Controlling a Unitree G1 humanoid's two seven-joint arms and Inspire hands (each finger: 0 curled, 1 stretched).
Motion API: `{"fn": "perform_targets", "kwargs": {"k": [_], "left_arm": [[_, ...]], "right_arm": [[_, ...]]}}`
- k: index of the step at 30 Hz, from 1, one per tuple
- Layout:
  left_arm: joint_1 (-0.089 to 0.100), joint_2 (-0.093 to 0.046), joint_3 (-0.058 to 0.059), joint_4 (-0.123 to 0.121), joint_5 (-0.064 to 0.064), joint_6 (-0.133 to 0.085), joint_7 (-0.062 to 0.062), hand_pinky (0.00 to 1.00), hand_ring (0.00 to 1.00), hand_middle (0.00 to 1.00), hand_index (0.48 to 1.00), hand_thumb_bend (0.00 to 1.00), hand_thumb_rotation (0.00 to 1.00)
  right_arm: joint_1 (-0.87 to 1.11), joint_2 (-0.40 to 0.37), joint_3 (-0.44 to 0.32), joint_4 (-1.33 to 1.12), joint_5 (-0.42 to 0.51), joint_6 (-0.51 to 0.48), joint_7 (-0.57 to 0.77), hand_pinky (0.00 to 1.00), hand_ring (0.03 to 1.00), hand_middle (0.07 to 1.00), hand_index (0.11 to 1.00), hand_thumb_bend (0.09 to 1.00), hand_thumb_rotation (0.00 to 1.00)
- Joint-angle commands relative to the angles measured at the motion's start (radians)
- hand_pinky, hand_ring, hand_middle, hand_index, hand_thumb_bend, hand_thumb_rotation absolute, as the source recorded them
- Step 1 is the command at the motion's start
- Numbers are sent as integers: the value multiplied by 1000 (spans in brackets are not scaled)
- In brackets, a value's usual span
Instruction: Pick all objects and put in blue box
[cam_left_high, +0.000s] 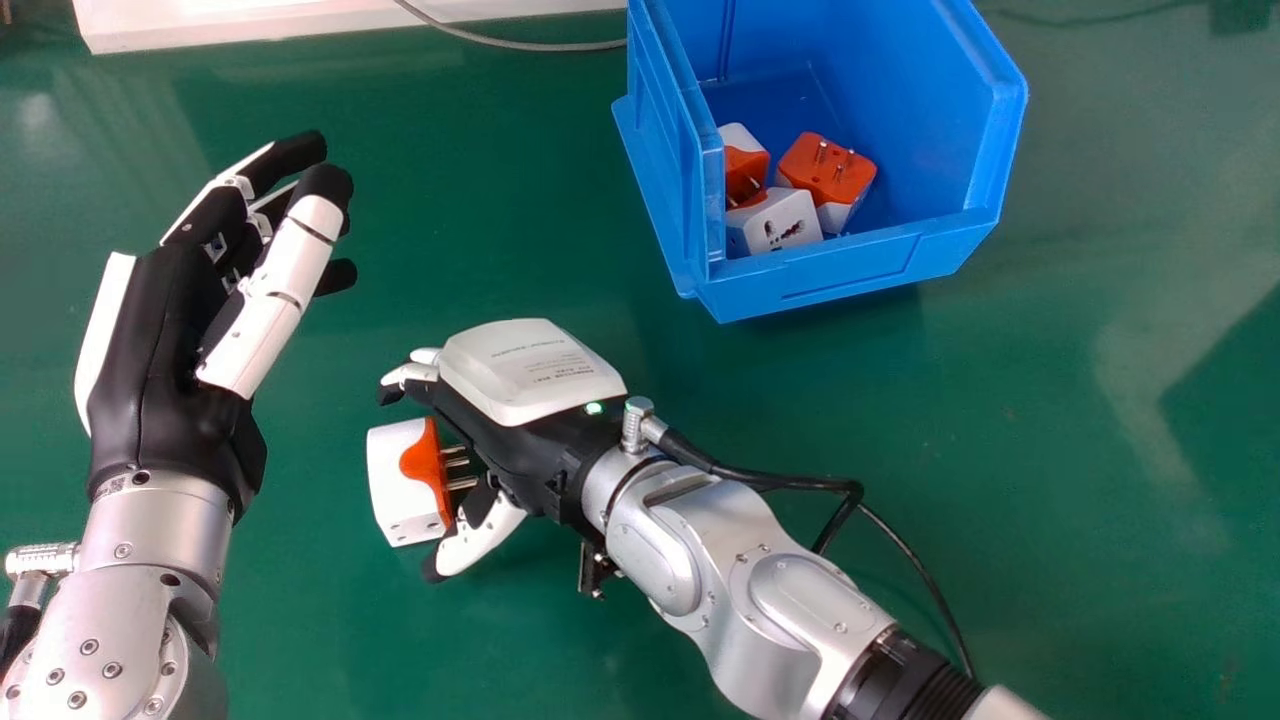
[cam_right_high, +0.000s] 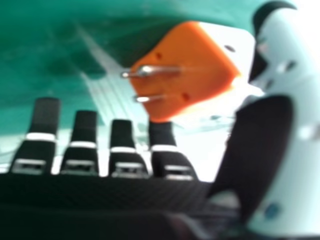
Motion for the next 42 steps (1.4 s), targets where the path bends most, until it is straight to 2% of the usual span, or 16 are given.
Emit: {"fn": "perform_targets", "kwargs": {"k": [1, 6, 12, 16, 23, 31, 36, 39, 41, 42], "left_arm": [[2, -3, -6, -38, 8, -13, 2, 744, 814, 793, 801, 496, 547], [9, -5, -18, -45, 11, -17, 5, 747, 815, 794, 802, 490, 544], [13, -7, -25, -45, 11, -21, 5, 760, 820, 799, 809, 490, 549], [13, -11, -34, -48, 17, -15, 12, 764, 822, 801, 811, 495, 555], [11, -22, -33, -63, 9, 8, 17, 763, 824, 803, 815, 498, 564], [17, -35, -39, -89, 12, 29, 26, 765, 825, 804, 820, 487, 567], [18, -36, -39, -90, 12, 32, 28, 766, 825, 804, 821, 487, 567], [23, -35, -37, -99, 9, 34, 26, 766, 825, 804, 821, 488, 567], [24, -34, -35, -100, 7, 35, 25, 766, 825, 804, 821, 490, 568], [24, -33, -34, -100, 7, 35, 23, 766, 825, 804, 820, 491, 567]], "right_arm": [[-27, 27, 8, -3, -10, -3, -16, 727, 852, 890, 812, 625, 231], [-39, 38, 17, 20, -16, 2, -20, 719, 846, 884, 809, 626, 227], [-46, 35, 28, 20, -15, -6, -24, 709, 840, 878, 806, 630, 230], [-38, 26, 30, -4, -10, -12, -16, 705, 838, 877, 806, 631, 234], [-52, 31, 30, 15, -1, -26, -5, 704, 836, 880, 807, 627, 226], [-53, 48, 30, 29, -6, -15, -21, 700, 825, 871, 798, 624, 221], [-59, 65, 17, 54, 7, -14, -30, 670, 795, 845, 771, 638, 215], [-45, 70, 5, 50, 18, -23, -55, 649, 776, 819, 757, 642, 197], [-41, 60, 6, 50, 14, -47, -88, 470, 553, 610, 689, 613, 151], [-41, 53, 9, 52, 10, -67, -112, 415, 494, 573, 654, 594, 121]]}}
